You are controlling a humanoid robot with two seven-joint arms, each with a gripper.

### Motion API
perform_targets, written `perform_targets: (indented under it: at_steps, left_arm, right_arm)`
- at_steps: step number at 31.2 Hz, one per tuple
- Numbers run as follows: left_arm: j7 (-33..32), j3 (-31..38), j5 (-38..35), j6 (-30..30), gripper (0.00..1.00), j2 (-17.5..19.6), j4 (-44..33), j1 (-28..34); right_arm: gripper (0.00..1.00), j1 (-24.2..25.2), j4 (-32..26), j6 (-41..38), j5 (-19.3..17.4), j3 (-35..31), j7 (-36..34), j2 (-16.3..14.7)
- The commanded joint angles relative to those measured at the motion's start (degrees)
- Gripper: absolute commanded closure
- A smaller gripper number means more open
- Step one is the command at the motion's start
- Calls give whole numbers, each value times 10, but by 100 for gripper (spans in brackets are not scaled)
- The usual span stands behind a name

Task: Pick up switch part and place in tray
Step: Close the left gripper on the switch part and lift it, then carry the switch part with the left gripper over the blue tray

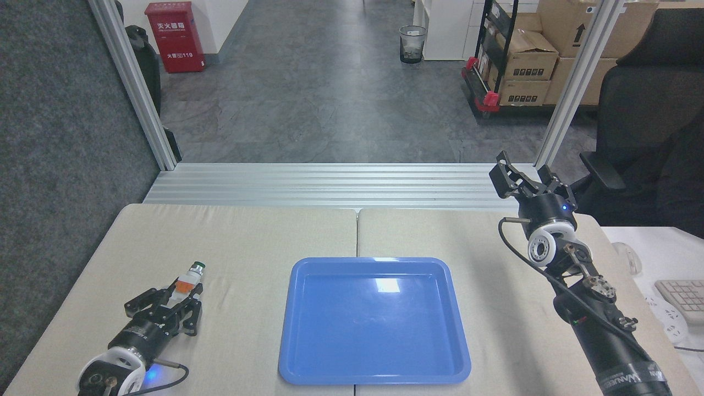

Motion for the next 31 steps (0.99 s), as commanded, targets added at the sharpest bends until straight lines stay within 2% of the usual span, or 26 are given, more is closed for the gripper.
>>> perform_targets:
  at_steps: [1, 5, 8, 12, 16, 22, 26, 28, 31]
  left_arm:
    - [-23, -1, 50, -50, 100, -3, -237, -6]
    - [-49, -40, 48, -109, 100, -23, -288, -10]
    - [-66, -72, 39, -122, 100, -32, -287, -16]
    - [-80, -139, -33, -121, 100, -38, -258, -42]
    - [-87, -180, -107, -128, 100, -65, -251, -57]
    - [-102, -204, -110, -158, 100, -110, -251, -58]
    - [-105, -227, -113, -159, 100, -123, -245, -57]
    - [-105, -237, -115, -159, 100, -128, -233, -59]
    - [-107, -253, -126, -158, 100, -134, -176, -65]
  right_arm:
    - [1, 0, 0, 0, 0, 0, 0, 0]
    - [1, 0, 0, 0, 0, 0, 0, 0]
    - [1, 0, 0, 0, 0, 0, 0, 0]
    - [1, 1, 0, 0, 0, 0, 0, 0]
    - [1, 0, 0, 0, 0, 0, 0, 0]
    - [1, 0, 0, 0, 0, 0, 0, 0]
    - [1, 0, 0, 0, 0, 0, 0, 0]
    - [1, 0, 0, 0, 0, 0, 0, 0]
    - [1, 0, 0, 0, 0, 0, 0, 0]
